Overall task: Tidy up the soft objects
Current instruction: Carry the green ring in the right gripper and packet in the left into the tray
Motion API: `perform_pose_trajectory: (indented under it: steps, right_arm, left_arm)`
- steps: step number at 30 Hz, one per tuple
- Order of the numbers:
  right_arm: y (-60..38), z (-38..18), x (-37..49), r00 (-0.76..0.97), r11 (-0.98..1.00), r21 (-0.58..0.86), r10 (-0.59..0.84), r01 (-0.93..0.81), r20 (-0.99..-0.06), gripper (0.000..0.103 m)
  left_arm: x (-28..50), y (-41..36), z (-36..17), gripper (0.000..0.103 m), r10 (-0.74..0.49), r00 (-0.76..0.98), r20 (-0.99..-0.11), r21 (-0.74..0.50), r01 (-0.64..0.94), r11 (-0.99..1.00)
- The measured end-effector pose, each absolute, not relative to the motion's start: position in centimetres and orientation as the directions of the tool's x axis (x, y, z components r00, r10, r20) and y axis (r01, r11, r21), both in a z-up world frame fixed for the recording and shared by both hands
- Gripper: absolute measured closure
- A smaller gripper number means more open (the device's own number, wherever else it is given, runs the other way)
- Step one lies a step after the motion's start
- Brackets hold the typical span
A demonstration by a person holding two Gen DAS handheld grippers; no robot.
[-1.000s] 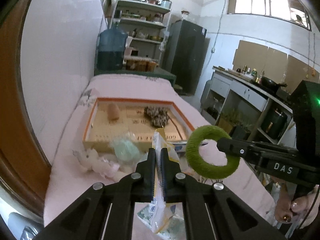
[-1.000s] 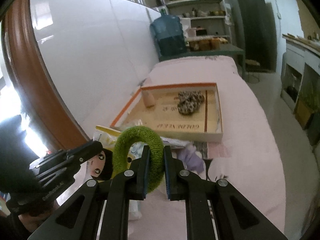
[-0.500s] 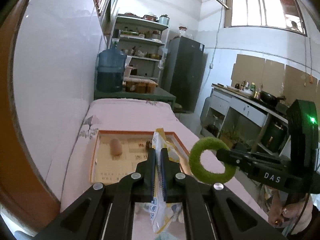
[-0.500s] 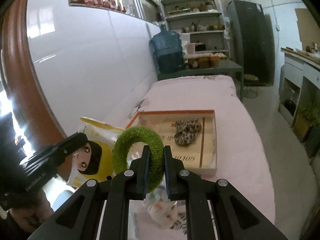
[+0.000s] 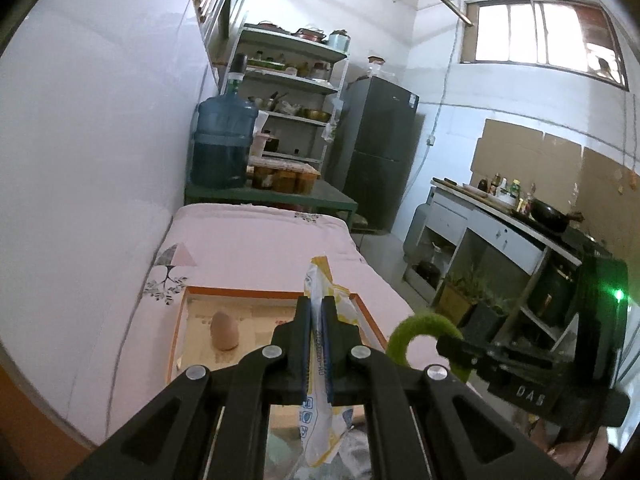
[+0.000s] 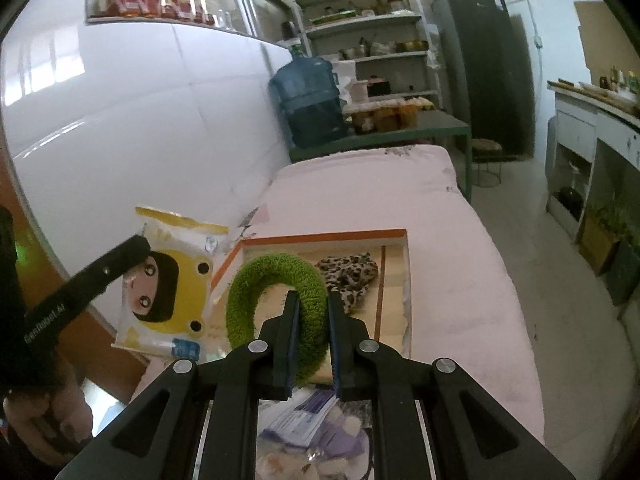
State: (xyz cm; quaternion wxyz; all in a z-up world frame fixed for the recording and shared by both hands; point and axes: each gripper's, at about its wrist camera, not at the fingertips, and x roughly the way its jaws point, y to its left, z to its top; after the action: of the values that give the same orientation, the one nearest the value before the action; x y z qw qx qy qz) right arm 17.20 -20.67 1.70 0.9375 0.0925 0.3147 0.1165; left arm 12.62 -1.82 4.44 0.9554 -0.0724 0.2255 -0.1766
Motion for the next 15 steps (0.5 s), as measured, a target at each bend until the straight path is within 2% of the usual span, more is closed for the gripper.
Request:
perform_pose_trajectory:
  steps: [15]
  right_arm:
    - [-21.8, -3.0, 23.6, 0.722, 0.952, 0.275, 0.285, -0.135, -0.631, 0.090]
  left_arm:
    - [20.3, -2.0, 0.8, 0.098, -0.372, 0.797, -0.476, -0.306, 0.247, 0.920]
